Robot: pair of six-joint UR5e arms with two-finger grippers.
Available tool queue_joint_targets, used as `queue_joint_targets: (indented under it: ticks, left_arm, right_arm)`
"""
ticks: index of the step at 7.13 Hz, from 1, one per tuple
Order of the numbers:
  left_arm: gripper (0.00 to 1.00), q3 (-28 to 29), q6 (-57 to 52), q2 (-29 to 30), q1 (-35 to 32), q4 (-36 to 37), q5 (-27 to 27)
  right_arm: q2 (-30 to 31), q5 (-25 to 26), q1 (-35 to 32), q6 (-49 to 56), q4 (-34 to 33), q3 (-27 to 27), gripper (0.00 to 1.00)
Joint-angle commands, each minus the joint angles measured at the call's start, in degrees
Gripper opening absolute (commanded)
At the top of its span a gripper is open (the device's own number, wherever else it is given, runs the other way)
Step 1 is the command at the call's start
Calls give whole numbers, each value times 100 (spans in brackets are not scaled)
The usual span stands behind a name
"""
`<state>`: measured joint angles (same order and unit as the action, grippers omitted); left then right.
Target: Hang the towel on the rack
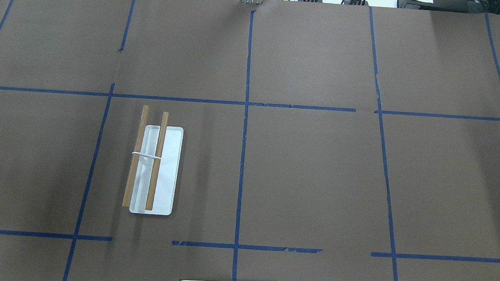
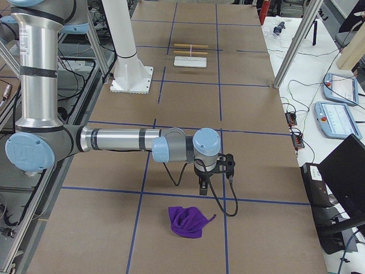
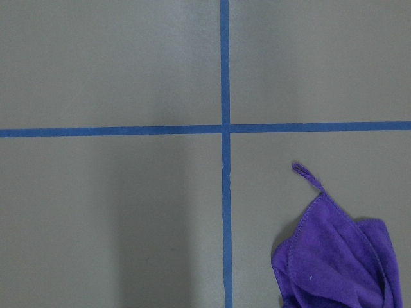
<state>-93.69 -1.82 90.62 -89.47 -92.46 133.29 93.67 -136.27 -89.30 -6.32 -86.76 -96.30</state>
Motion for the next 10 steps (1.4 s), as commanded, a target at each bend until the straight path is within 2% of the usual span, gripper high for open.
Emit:
queue_joint_targets:
  ticks: [1, 2, 3, 4, 5, 6, 7, 10]
  left_arm:
    - [100, -185, 15, 0, 0, 17, 162]
    - [100, -194, 15, 9, 0, 8, 171]
    - [100, -194, 6, 9, 9, -9, 162]
    - [100, -228, 6, 9, 0, -9, 171]
    - [100, -246, 6, 9, 0, -9, 171]
    - [100, -281, 6, 9, 0, -9, 171]
    - [100, -299, 6, 17, 0, -9, 171]
    - [100, -343, 15, 17, 0, -1, 276]
  right_arm:
    - [-51, -75, 35, -272, 10, 145, 100]
    - [45, -41, 61, -221, 471, 382, 100]
    - [89, -32, 88, -160, 1529, 1028, 100]
    - [81, -5, 149, 32, 2792, 1905, 100]
    - [81, 30, 298, 51, 3588, 2549, 100]
    - [98, 160, 490, 52, 3866, 2842, 100]
    - [142, 440, 780, 43, 3868, 2906, 100]
    - [511, 487, 853, 8, 3868, 2880, 100]
